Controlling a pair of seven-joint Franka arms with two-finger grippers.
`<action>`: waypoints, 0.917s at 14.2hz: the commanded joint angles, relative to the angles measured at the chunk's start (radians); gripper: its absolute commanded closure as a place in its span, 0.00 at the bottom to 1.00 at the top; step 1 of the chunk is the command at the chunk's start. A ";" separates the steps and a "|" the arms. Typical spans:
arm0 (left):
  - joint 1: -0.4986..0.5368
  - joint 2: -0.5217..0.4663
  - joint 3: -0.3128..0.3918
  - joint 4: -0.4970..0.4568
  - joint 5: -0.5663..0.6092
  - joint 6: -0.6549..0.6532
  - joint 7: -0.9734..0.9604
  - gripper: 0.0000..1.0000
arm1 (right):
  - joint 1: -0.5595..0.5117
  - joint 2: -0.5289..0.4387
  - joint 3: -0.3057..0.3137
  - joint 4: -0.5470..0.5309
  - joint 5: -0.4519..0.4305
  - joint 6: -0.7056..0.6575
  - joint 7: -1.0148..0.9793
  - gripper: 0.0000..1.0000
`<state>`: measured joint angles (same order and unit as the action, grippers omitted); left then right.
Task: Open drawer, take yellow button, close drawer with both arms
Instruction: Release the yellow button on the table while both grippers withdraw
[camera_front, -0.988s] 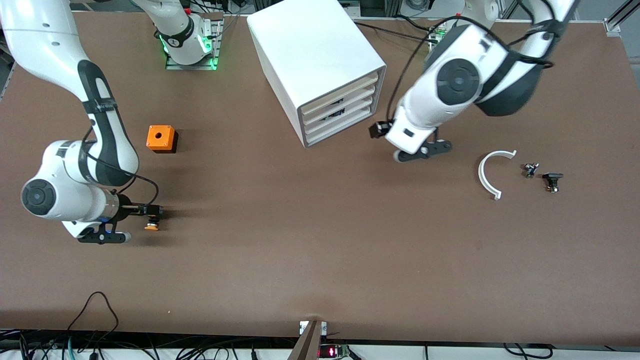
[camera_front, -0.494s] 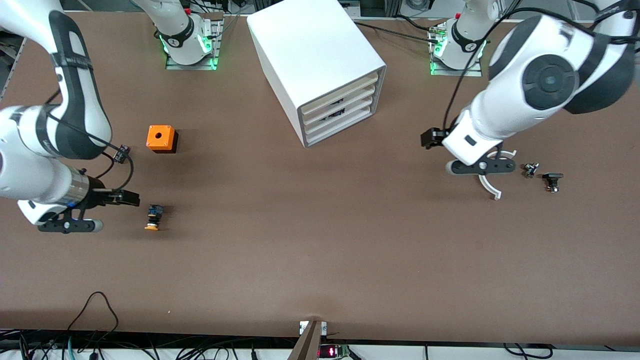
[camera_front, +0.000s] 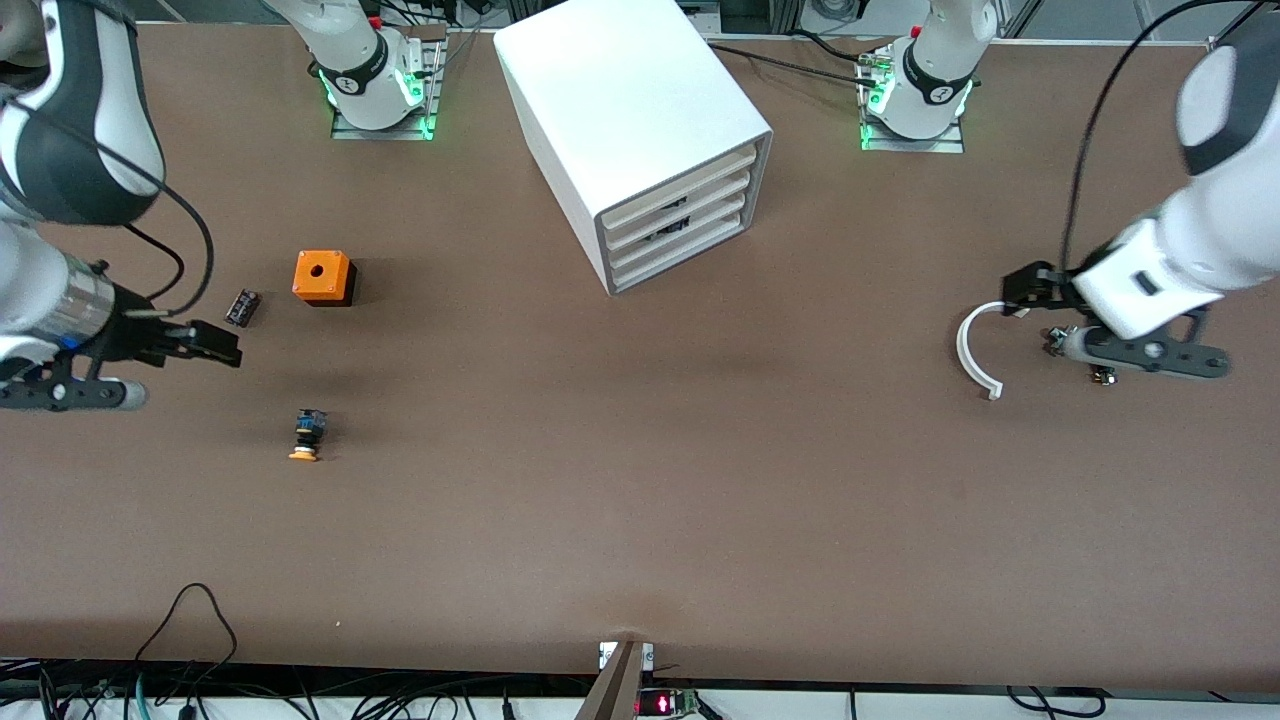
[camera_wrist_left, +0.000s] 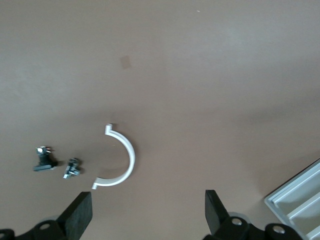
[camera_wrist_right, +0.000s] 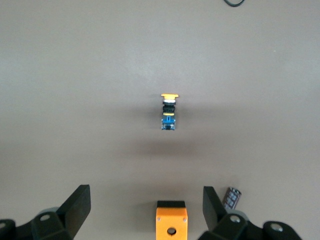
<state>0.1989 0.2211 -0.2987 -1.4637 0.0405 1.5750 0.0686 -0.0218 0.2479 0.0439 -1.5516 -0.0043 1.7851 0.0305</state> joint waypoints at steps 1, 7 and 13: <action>-0.120 -0.097 0.182 -0.081 -0.047 0.075 0.062 0.01 | 0.003 -0.088 0.014 -0.022 -0.002 -0.056 0.046 0.01; -0.196 -0.284 0.271 -0.317 -0.025 0.212 0.049 0.01 | 0.025 -0.196 0.008 -0.024 0.001 -0.154 0.048 0.01; -0.187 -0.258 0.267 -0.280 -0.025 0.145 0.046 0.01 | 0.025 -0.268 0.017 -0.050 0.003 -0.173 0.114 0.01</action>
<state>0.0195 -0.0312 -0.0406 -1.7431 0.0114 1.7317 0.1091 -0.0024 0.0268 0.0572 -1.5665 -0.0042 1.6151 0.1098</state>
